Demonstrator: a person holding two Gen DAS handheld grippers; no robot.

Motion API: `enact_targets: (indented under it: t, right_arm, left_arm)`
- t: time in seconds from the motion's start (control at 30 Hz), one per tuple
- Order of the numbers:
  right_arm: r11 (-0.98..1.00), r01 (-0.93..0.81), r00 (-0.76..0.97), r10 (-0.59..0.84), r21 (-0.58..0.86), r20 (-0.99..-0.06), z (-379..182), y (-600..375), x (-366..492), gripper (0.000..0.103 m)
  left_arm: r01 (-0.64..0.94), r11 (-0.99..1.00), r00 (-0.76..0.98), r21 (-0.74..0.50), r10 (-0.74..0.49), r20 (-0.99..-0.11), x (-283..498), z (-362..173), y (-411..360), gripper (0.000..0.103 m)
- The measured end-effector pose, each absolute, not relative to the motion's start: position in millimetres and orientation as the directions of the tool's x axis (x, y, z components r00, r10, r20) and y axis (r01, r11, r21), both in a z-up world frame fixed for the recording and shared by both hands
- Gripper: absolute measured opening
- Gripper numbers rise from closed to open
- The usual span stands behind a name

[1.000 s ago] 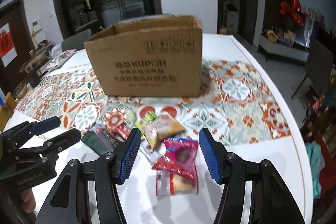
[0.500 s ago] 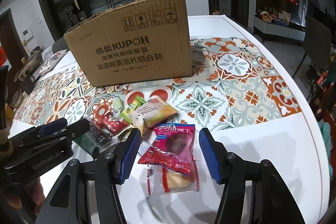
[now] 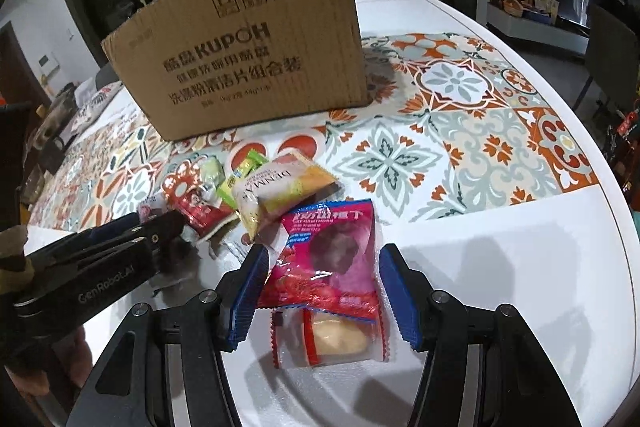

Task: Organize snacks
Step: 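Grasp the white stick snack with the left tool while the right tool grasps the red bread bag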

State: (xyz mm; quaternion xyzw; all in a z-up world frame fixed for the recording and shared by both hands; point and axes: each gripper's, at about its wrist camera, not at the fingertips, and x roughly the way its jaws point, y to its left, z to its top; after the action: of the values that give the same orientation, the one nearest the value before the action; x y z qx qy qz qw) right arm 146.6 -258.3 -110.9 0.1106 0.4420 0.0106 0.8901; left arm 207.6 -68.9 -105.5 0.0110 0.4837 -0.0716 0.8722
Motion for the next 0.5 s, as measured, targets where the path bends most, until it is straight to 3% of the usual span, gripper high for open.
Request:
enact_targets:
  t: [0.13, 0.5]
  right_arm:
    - [0.975, 0.083, 0.595, 0.120, 0.209, -0.795, -116.0, -257.4, 148.0, 0.055]
    - [0.983, 0.047, 0.631, 0.110, 0.180, -0.768, -107.5, -250.3, 142.1, 0.048]
  left_arm:
    - [0.134, 0.988, 0.515, -0.081, -0.140, -0.846, 206.2, -104.3, -61.2, 0.021]
    - [0.170, 0.979, 0.515, -0.112, -0.185, -0.837, 200.4, -98.1, -62.5, 0.019]
